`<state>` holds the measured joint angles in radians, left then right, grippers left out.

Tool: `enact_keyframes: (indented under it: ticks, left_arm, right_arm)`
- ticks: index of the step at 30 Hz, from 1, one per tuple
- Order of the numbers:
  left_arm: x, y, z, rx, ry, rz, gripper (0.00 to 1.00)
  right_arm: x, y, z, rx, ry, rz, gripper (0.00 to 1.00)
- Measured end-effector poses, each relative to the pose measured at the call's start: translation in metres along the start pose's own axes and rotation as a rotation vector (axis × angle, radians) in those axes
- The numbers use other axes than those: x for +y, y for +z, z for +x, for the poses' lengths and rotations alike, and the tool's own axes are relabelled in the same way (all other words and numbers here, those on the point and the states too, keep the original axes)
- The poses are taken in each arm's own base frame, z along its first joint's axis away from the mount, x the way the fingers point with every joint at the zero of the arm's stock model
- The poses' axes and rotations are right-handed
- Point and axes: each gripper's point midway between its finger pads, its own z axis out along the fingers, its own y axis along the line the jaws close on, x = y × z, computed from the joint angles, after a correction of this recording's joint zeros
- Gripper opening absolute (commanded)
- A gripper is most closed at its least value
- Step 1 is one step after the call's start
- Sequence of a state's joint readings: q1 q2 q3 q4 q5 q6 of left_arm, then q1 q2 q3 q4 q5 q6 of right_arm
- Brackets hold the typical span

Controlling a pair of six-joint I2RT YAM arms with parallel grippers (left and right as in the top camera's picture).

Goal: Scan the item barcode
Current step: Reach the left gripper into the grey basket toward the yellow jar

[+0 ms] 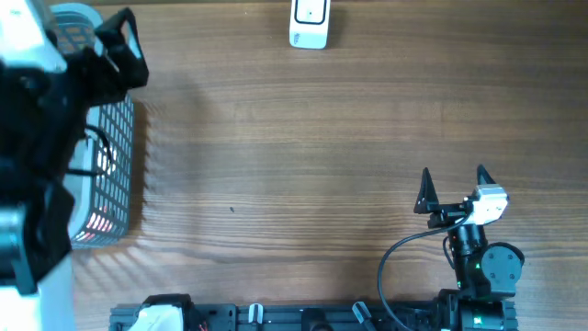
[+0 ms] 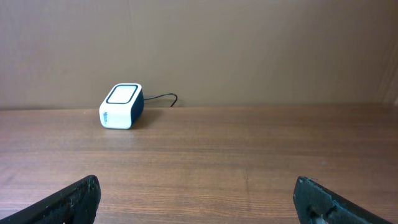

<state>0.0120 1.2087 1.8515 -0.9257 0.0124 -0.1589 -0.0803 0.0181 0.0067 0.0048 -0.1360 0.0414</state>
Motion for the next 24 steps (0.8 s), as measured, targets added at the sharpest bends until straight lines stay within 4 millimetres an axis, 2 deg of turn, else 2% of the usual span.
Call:
enact_keyframes:
  ticks: [3, 6, 9, 12, 14, 16, 19, 22, 24]
  left_arm:
    - [0.008, 0.012, -0.003, 0.021, 0.031, -0.053, 1.00]
    - [0.033, 0.016, -0.010, -0.007, 0.003, -0.166, 0.99]
    - [0.086, 0.017, -0.012, -0.009, -0.068, -0.356, 0.98]
    - [0.138, 0.021, 0.002, 0.042, -0.153, -0.517, 1.00]
    - [0.176, 0.027, 0.016, 0.089, -0.222, -0.620, 1.00]
    - [0.204, 0.033, 0.031, 0.135, -0.280, -0.691, 1.00]
    - [0.249, 0.045, 0.069, 0.245, -0.407, -0.802, 1.00]
    - [0.279, 0.055, 0.103, 0.342, -0.503, -0.879, 1.00]
    - [0.291, 0.057, 0.126, 0.411, -0.558, -0.921, 1.00]
  right_arm:
    - [0.000, 0.000, 0.000, 0.000, 0.000, 0.000, 1.00]
    - [0.000, 0.000, 0.000, 0.000, 0.000, 0.000, 1.00]
    - [0.000, 0.000, 0.000, 0.000, 0.000, 0.000, 1.00]
    - [0.000, 0.000, 0.000, 0.000, 0.000, 0.000, 1.00]
    - [0.000, 0.000, 0.000, 0.000, 0.000, 0.000, 1.00]
    - [0.000, 0.000, 0.000, 0.000, 0.000, 0.000, 1.00]
    - [0.000, 0.000, 0.000, 0.000, 0.000, 0.000, 1.00]
    - [0.000, 0.000, 0.000, 0.000, 0.000, 0.000, 1.00]
    - [0.000, 0.000, 0.000, 0.000, 0.000, 0.000, 1.00]
